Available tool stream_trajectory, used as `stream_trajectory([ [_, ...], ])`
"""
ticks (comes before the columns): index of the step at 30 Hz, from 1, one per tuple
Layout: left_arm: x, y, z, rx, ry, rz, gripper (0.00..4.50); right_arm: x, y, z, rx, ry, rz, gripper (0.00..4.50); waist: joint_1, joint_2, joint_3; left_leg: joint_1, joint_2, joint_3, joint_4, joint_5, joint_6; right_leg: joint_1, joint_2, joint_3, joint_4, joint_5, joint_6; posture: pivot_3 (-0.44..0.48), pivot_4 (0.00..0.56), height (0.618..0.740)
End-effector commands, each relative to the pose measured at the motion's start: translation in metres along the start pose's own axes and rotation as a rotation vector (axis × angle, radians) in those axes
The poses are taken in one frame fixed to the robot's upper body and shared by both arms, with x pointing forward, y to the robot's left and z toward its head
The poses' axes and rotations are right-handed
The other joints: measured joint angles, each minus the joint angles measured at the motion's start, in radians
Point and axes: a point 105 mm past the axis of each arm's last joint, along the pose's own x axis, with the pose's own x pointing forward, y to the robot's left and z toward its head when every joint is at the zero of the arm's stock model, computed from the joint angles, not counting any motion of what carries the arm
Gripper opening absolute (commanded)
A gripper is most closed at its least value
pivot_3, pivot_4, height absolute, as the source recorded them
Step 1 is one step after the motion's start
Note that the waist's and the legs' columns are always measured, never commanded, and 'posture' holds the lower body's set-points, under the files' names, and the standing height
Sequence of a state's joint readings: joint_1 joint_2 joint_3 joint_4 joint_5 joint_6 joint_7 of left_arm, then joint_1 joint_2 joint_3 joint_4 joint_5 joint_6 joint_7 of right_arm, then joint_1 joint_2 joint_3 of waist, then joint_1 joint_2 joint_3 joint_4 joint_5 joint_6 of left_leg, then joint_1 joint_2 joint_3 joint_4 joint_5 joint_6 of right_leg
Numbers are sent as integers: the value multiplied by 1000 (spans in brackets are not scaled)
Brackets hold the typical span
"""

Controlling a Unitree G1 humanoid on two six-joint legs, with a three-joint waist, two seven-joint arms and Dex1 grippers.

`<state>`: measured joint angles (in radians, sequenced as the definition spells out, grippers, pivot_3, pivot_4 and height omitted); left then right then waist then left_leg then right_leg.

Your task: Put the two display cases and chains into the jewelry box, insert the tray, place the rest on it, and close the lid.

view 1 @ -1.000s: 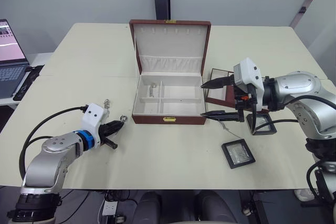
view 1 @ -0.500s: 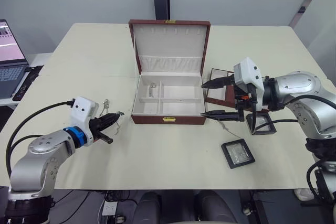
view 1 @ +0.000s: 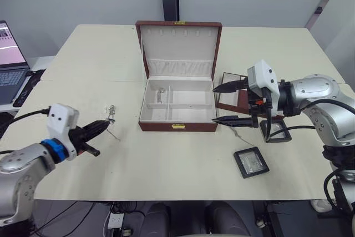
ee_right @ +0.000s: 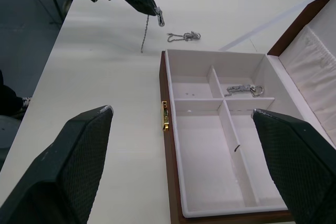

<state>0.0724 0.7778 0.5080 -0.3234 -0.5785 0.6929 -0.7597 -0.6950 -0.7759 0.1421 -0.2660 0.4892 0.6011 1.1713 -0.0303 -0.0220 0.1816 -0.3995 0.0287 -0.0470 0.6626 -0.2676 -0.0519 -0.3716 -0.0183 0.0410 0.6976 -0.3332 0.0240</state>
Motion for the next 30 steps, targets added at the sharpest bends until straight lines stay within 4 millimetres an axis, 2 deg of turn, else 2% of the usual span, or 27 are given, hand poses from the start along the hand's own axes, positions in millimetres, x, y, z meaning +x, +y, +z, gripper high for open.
stream_trajectory([
  [1,-15,-1,21,58,-41,-18,22,-2,-2,10,-52,-13,-8,4500,0,0,0,0,0,0,0,0,0,0,0,0,0,0,0,0,150,740],
  [7,-20,-11,30,90,-25,-94,22,-1,-2,9,-54,-13,-5,4500,-1,0,0,0,0,0,0,0,0,0,0,0,0,0,0,0,150,740],
  [14,-7,-28,68,173,-63,-221,22,-3,-2,10,-51,-13,-19,4500,0,0,0,0,0,0,0,0,0,0,0,0,0,0,0,0,150,740],
  [17,-1,-37,78,201,-68,-271,22,-4,-1,9,-48,-12,-23,4500,0,0,0,0,0,0,0,0,0,0,0,0,0,0,0,0,150,740],
  [25,38,-56,110,325,-71,-426,22,-4,-2,10,-47,-11,-32,4500,1,-1,1,-1,-1,1,0,0,0,0,4,-1,0,0,0,0,150,740],
  [30,59,-63,115,368,-67,-473,22,-2,-1,9,-47,-10,-39,4500,-2,-1,1,-1,0,3,0,0,0,-2,7,0,0,0,0,0,150,740],
])
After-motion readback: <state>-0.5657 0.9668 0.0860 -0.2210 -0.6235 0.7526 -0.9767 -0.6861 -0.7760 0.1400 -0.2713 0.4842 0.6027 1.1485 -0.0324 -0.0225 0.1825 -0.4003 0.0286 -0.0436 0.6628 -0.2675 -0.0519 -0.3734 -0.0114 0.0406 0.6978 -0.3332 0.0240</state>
